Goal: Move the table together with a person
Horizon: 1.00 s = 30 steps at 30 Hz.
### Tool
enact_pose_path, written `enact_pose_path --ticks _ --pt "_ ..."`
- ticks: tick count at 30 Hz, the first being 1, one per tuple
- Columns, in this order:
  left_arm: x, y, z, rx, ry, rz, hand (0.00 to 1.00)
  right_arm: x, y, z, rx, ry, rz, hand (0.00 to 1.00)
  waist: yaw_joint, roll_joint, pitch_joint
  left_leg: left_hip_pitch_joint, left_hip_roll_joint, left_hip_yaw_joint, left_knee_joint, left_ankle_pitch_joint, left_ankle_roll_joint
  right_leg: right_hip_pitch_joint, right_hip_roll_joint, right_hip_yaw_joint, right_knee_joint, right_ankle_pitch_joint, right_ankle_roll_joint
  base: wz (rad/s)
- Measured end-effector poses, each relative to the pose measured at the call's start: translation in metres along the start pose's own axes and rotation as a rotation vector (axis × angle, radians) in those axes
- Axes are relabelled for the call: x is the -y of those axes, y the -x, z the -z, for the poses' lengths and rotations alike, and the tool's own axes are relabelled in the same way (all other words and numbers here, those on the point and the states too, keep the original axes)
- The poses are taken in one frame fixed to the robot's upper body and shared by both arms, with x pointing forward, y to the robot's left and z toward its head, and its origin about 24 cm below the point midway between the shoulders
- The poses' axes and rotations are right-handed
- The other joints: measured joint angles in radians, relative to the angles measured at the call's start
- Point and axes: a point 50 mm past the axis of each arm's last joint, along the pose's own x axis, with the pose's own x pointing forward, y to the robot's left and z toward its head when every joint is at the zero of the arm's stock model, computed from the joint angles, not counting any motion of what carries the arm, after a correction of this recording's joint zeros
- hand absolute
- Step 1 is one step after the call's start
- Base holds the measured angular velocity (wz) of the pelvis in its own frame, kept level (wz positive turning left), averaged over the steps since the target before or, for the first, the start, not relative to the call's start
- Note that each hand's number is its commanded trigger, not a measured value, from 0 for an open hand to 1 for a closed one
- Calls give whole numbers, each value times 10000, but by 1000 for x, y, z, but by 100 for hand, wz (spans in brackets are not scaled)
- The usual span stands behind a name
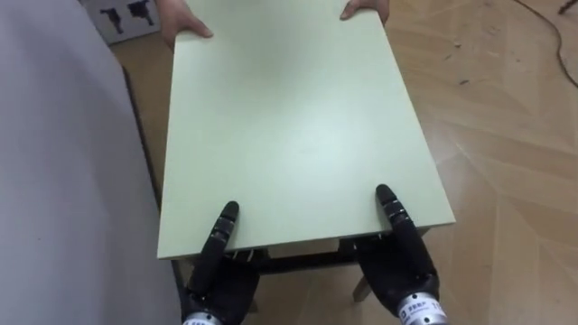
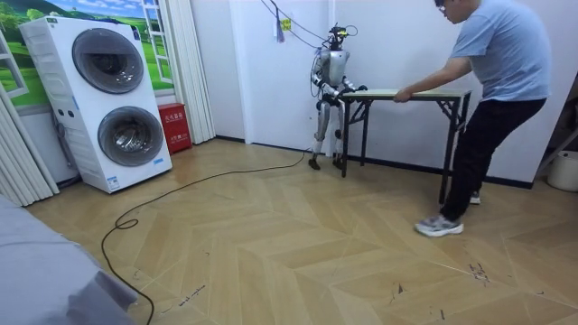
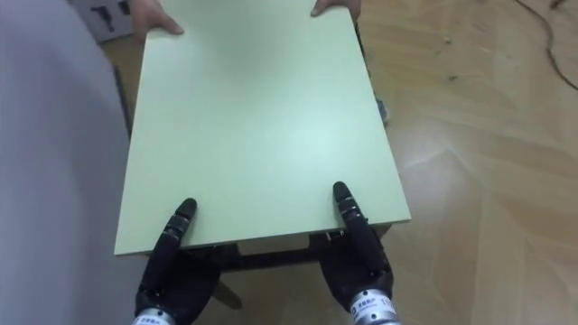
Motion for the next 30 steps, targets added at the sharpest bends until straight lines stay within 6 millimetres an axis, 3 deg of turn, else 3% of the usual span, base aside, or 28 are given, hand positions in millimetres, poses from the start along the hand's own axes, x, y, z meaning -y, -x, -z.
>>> enact_pose_path --ticks 3,4,5,6,7,8,9,10,11,12,13,14,15,16,17,18,19,22,24,25,26,27,28,30 --pt "1 0 -2 23 -50 46 100 0 0 1 -23 -33 -16 100 94 6 -10 9 -135 -526 72 44 -17 18 72 76 262 -1 -4 52" --pt "1 0 -2 30 -66 59 100 0 0 2 -42 -113 15 100 50 51 -17 22 -136 -935 115 62 -45 -120 210 273 476 -109 -64 70" --pt "3 -2 -3 16 -114 135 100 0 0 2 -43 -212 22 100 -2 49 -17 46 -152 -1337 30 148 -140 -350 590 813 116 -159 -255 73" --pt "4 -3 -3 4 -140 151 100 0 -1 2 -36 -241 13 100 -28 46 -16 50 -158 -1425 -32 211 -162 -513 744 946 -119 -100 -369 89" --pt "3 -4 -5 17 -218 91 100 0 -1 3 -6 -278 35 100 -257 73 -21 47 -241 -1434 -58 305 -171 -776 906 962 -228 363 -720 111" --pt "3 -4 -4 -33 -214 87 100 1 0 2 30 -310 75 100 -589 94 -34 -30 -3 -5 -255 386 -43 -635 706 432 -196 281 -758 116" --pt "4 -4 -4 -31 -217 100 100 1 0 2 40 -338 69 100 -689 96 -28 -133 288 1078 -305 379 -33 -640 670 219 -224 262 -784 96" --pt "4 -4 -4 -22 -221 101 100 0 -1 3 35 -375 60 100 -773 78 -19 -370 804 2798 266 -50 -39 -637 626 -60 -252 220 -817 39" --pt "3 -4 -5 -2 -230 77 100 0 -1 4 18 -369 52 100 -669 51 -13 -481 1475 3720 1371 -944 -148 -621 638 -293 -225 159 -799 20" --pt "3 -4 -5 -2 -228 77 100 0 -1 4 20 -366 43 100 -621 57 -17 -482 1768 3815 1726 -1289 -248 -616 647 -450 -126 103 -763 3" --pt "4 -5 -4 -15 -166 104 100 -1 -1 3 42 -359 8 100 -572 141 -27 -505 1938 3619 1895 -1606 -390 -634 698 -476 104 -16 -648 16" --pt "5 -5 -3 -61 -159 103 100 0 -1 1 71 -292 38 100 -628 156 -35 -359 1789 3466 1640 -1648 -134 -682 678 -402 260 -76 -537 25" --pt "5 -6 -3 -81 -146 72 100 0 -1 1 66 -288 61 100 -694 144 -40 -249 1693 3395 1431 -1609 -15 -707 636 -374 368 -83 -496 40" --pt "6 -6 -1 -162 -127 -56 100 1 -1 1 60 -252 157 100 -823 158 -30 -6 1541 3223 1076 -1493 110 -863 541 -309 738 -125 -320 30" --pt "6 -6 0 -181 -106 -114 100 1 0 1 56 -263 242 100 -772 181 -31 165 1448 3048 902 -1468 122 -1025 488 115 796 -193 -167 17" --pt "5 -6 -1 -144 -110 -127 100 1 0 1 43 -265 253 100 -720 181 -31 199 1396 2970 857 -1468 122 -1126 451 218 657 -168 -130 0" --pt "5 -6 -1 -130 -105 -158 100 2 0 1 33 -256 269 100 -694 221 -28 239 1319 2907 809 -1469 123 -1382 318 130 575 8 -237 14" --pt "3 -6 -1 -212 -178 -225 100 3 1 0 44 -208 314 100 -604 276 -35 382 1207 2813 544 -1461 113 -1278 278 -109 779 53 -198 15" --pt "3 -6 -1 -274 -202 -241 100 4 2 0 53 -233 369 100 -635 292 -38 521 1156 2549 409 -1440 106 -1270 253 -203 1060 42 -179 31" --pt "3 -6 0 -333 -192 -281 100 6 4 1 57 -310 456 100 -785 302 -31 689 1101 2189 337 -1407 102 -1384 231 -186 1478 -6 -94 49" --pt "3 -5 2 -419 -206 -314 100 9 6 1 85 -360 560 100 -843 314 -25 784 1043 1711 340 -1406 97 -1489 237 200 1503 -122 50 39" --pt "3 -5 2 -420 -204 -318 100 9 6 1 92 -360 563 100 -829 315 -24 788 999 1496 340 -1400 84 -1569 264 409 1180 -106 35 23" --pt "2 -5 3 -438 -183 -394 100 9 6 0 107 -301 562 100 -839 355 -2 793 851 1118 340 -1393 54 -1713 290 703 615 223 -170 28" --pt "0 -5 4 -488 -165 -519 100 10 7 0 88 -280 609 100 -942 403 -18 980 794 1060 7 -1310 -49 -1424 236 624 529 324 -195 26"
